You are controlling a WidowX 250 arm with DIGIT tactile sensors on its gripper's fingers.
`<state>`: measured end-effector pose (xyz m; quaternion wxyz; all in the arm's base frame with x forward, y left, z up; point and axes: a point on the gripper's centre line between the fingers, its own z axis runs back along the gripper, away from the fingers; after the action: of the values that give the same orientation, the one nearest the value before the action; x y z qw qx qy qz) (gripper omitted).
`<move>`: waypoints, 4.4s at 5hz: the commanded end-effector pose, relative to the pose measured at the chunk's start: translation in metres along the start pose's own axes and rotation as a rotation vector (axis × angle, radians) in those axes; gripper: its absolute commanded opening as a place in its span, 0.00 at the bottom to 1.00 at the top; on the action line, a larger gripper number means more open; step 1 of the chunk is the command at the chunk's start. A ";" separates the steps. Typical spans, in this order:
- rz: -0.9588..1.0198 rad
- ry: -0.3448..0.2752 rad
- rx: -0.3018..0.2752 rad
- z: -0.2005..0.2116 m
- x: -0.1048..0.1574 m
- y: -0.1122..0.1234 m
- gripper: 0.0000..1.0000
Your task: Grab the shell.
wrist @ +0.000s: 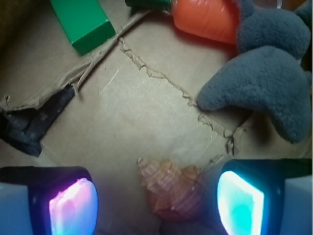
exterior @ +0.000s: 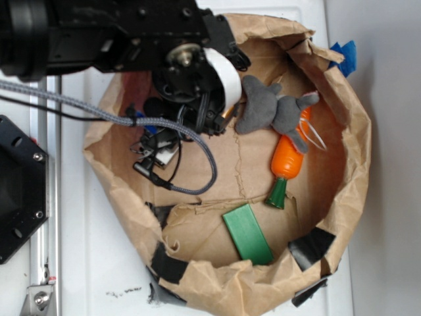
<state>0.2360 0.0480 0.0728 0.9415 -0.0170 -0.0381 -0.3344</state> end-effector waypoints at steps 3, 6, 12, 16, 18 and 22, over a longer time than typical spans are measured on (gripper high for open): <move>-0.087 -0.033 0.044 -0.020 0.012 -0.001 1.00; -0.067 0.060 0.107 -0.021 -0.007 -0.005 1.00; -0.072 0.082 0.146 -0.018 -0.011 -0.004 1.00; -0.055 0.124 0.141 -0.035 -0.017 0.005 0.00; -0.011 0.025 0.146 0.012 0.011 -0.007 0.00; 0.688 -0.147 0.010 0.101 0.046 -0.013 0.00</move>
<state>0.2479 0.0101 0.1599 0.9965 -0.0533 -0.0645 -0.0032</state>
